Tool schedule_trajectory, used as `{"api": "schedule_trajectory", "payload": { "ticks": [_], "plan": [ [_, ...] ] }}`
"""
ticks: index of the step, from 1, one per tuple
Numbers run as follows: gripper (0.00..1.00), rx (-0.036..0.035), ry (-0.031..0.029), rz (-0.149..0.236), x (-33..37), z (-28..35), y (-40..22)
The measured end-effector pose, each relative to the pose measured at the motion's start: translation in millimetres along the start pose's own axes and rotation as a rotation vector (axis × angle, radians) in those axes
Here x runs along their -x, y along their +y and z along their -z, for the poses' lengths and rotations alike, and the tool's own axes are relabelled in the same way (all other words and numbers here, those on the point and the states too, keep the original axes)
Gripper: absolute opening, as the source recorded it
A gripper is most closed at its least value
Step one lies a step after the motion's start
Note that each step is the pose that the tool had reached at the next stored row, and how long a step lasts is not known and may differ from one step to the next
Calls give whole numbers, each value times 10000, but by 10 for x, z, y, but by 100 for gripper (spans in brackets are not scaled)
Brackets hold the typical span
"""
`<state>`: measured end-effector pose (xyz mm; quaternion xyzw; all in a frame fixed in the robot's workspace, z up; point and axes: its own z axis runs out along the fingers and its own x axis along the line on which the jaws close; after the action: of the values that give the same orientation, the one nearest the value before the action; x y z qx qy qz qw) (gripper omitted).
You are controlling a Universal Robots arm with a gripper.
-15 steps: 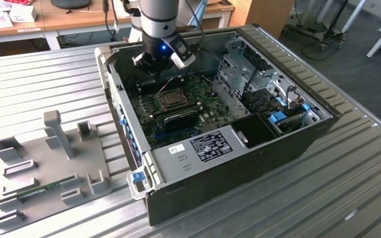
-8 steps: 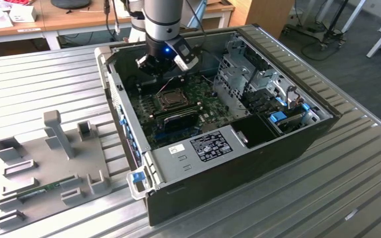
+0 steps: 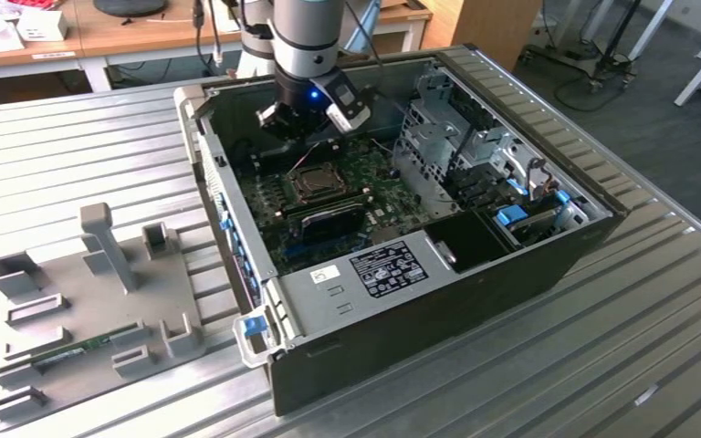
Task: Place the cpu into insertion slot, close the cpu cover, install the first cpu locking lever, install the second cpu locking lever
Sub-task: 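Install the first cpu locking lever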
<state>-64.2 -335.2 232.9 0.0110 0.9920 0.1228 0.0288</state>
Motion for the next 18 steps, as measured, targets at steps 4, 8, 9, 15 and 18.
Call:
{"api": "schedule_trajectory", "payload": {
  "ticks": [4,8,9,15,18],
  "plan": [
    [10,12,-1,0,48,-26,-5],
    [10,13,1,-2,53,-30,-6],
    [10,15,0,-1,53,-31,-6],
    [10,54,-1,-2,54,-39,-3],
    [10,111,1,-5,56,-49,-5]
  ]
}}
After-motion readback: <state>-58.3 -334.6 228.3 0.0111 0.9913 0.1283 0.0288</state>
